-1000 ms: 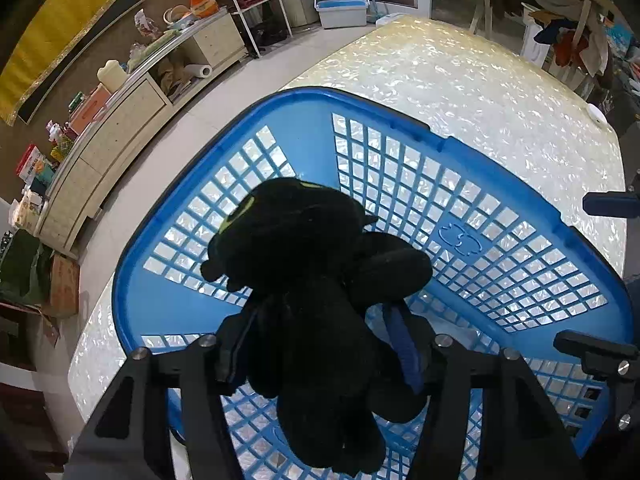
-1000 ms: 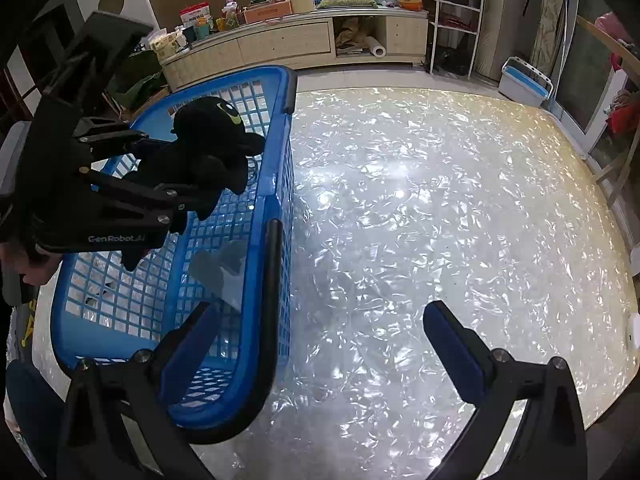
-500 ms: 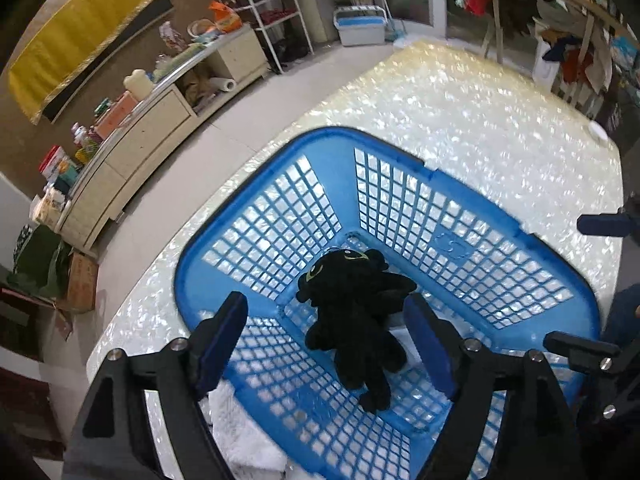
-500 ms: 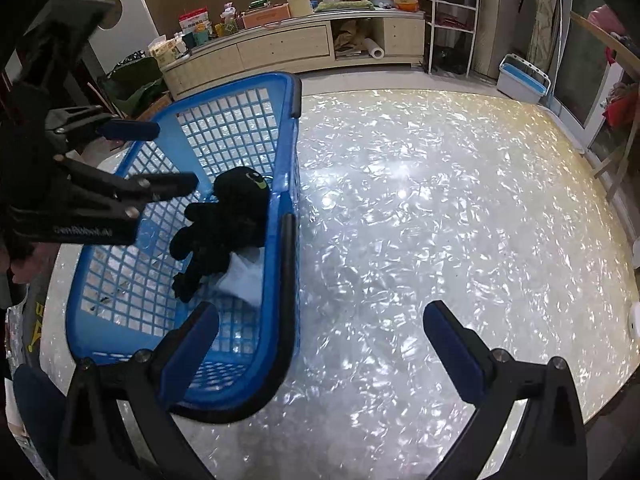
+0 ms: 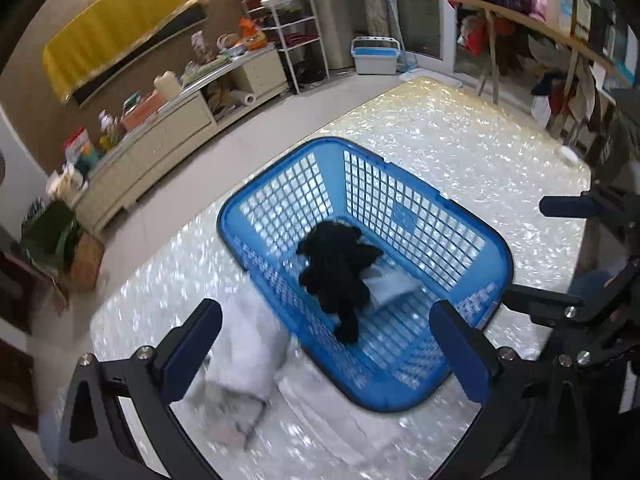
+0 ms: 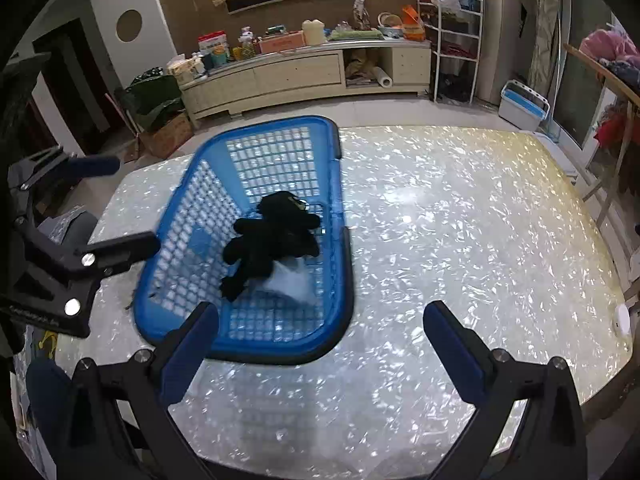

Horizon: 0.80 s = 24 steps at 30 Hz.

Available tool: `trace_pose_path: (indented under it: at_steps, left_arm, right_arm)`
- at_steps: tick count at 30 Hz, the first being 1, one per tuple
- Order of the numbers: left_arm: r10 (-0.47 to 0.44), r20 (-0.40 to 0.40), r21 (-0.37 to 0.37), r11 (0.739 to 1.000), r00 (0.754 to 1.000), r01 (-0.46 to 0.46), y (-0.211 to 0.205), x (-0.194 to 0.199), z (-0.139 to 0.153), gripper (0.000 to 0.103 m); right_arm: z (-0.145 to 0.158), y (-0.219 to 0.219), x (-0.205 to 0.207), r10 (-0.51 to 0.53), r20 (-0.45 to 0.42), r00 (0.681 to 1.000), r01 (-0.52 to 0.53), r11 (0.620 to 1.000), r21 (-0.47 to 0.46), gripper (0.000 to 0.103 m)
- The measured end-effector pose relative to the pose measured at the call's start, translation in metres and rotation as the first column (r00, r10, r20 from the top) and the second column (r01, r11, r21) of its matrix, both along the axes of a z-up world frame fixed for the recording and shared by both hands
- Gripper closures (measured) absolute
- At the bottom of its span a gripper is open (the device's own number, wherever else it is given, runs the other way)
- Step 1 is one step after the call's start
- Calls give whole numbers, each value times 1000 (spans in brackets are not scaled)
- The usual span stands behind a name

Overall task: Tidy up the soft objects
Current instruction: 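Withdraw the left gripper from the basket while the right moves toward the white quilted pad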

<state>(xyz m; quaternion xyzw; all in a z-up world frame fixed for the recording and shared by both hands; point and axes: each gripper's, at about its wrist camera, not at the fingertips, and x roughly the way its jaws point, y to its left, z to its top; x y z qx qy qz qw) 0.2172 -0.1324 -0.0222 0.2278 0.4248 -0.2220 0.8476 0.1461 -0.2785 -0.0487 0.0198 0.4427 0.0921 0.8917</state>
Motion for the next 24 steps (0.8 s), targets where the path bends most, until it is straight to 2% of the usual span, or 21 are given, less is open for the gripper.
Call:
trace_pose_path:
  at_steps: [6,12,24]
  left_arm:
    - [52,4,-46,998,999,-52,32,-35,14,0]
    - [99,1,-56,993,995,-99,60,-64,18,0]
    - [198,-51,-91,975,979,-201,113,-108,6,0]
  right_arm:
    - [4,19,-15,40,17,999,-40,999,-1,0]
    - [7,39,-24,87,29,996,-87,996,-8,0]
    - [0,84,-41,191,27,981,-191,982,-5,0]
